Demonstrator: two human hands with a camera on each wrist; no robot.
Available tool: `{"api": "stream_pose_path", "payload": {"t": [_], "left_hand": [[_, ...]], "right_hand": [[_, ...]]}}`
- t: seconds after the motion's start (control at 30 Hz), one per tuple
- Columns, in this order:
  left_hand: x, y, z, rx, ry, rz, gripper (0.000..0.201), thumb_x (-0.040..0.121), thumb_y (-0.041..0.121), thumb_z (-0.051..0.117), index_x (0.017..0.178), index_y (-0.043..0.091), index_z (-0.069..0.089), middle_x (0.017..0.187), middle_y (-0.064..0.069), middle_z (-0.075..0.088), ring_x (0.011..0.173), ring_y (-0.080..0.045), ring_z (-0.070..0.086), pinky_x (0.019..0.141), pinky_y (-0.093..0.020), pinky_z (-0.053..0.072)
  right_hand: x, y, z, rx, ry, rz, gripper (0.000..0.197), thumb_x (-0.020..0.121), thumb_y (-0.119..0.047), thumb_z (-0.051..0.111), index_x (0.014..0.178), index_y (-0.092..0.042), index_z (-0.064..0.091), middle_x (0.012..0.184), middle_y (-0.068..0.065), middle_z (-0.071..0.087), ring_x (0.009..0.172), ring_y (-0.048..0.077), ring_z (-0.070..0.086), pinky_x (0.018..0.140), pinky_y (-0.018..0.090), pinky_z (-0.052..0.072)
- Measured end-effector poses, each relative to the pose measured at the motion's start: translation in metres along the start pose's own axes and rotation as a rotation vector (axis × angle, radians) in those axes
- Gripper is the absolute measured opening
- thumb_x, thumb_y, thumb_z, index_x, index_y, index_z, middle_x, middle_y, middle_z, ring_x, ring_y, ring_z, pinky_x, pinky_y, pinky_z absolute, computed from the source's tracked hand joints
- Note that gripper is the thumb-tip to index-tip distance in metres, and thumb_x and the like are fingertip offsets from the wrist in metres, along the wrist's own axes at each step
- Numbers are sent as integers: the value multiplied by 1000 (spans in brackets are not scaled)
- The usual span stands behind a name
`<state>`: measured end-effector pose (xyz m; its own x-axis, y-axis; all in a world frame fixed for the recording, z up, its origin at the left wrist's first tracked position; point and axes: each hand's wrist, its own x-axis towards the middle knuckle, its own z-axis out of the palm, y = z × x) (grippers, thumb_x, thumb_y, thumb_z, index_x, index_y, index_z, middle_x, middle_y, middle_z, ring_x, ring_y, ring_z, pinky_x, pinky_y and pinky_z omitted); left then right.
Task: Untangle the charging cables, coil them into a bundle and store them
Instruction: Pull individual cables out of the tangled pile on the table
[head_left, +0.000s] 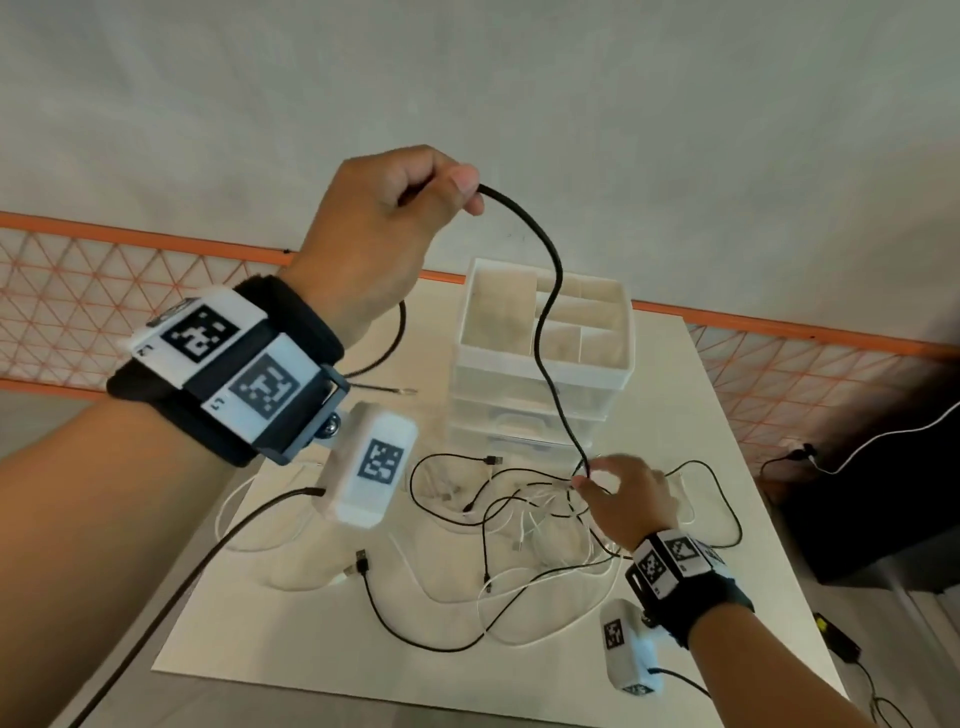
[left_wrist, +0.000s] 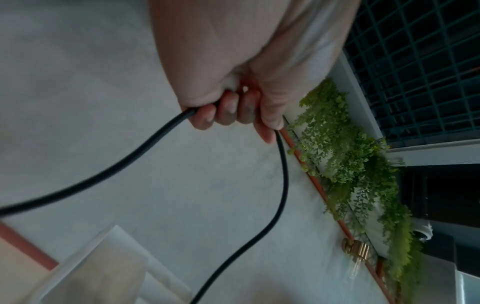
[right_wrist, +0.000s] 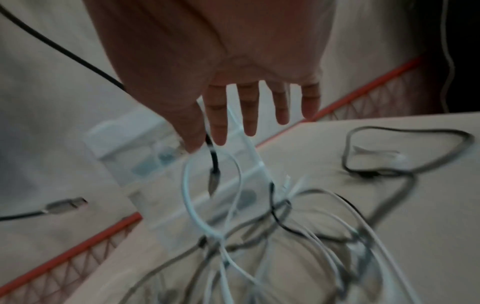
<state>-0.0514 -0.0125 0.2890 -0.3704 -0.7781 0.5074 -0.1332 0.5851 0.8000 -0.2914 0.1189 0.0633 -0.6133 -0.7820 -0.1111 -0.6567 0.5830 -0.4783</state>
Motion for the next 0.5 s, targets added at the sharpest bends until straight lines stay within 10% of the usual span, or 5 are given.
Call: {"api": "stream_pose_path", "payload": {"t": [0.07, 0.23, 0.37, 0.5], "left_hand": [[-4, -2, 3, -29, -48, -19, 23, 100, 26, 55, 89, 14, 70, 52, 24, 53, 52, 1, 41, 57, -12, 35], [-11, 1, 19, -153, -155, -11, 20, 99, 19, 56, 91, 11, 71, 54, 23, 56, 53, 3, 43, 58, -8, 33], [-14, 2, 19, -116, -229, 29, 17, 99, 15, 55, 97, 8, 70, 54, 29, 58, 59, 13, 53, 62, -2, 34], [-16, -15, -3, -15, -230, -26, 21, 95, 29, 62, 89, 15, 76, 61, 18, 60, 58, 5, 51, 63, -8, 38]], "right_hand": [[-1, -20, -17, 64, 44, -141, 47, 83, -48, 74, 127, -37, 63, 134, -5, 59, 119, 21, 57, 102, 41, 45], [-15, -86, -52, 395, 26, -408, 75, 81, -44, 78, 144, -43, 40, 116, -14, 54, 64, 8, 54, 69, 14, 47], [-15, -105, -52, 645, 23, -397, 13, 96, -37, 62, 104, -35, 72, 97, -16, 71, 63, -1, 54, 69, 20, 45], [-4, -85, -62, 788, 189, -226, 35, 100, -45, 54, 78, -23, 69, 52, -15, 51, 46, 12, 41, 51, 28, 40]]}}
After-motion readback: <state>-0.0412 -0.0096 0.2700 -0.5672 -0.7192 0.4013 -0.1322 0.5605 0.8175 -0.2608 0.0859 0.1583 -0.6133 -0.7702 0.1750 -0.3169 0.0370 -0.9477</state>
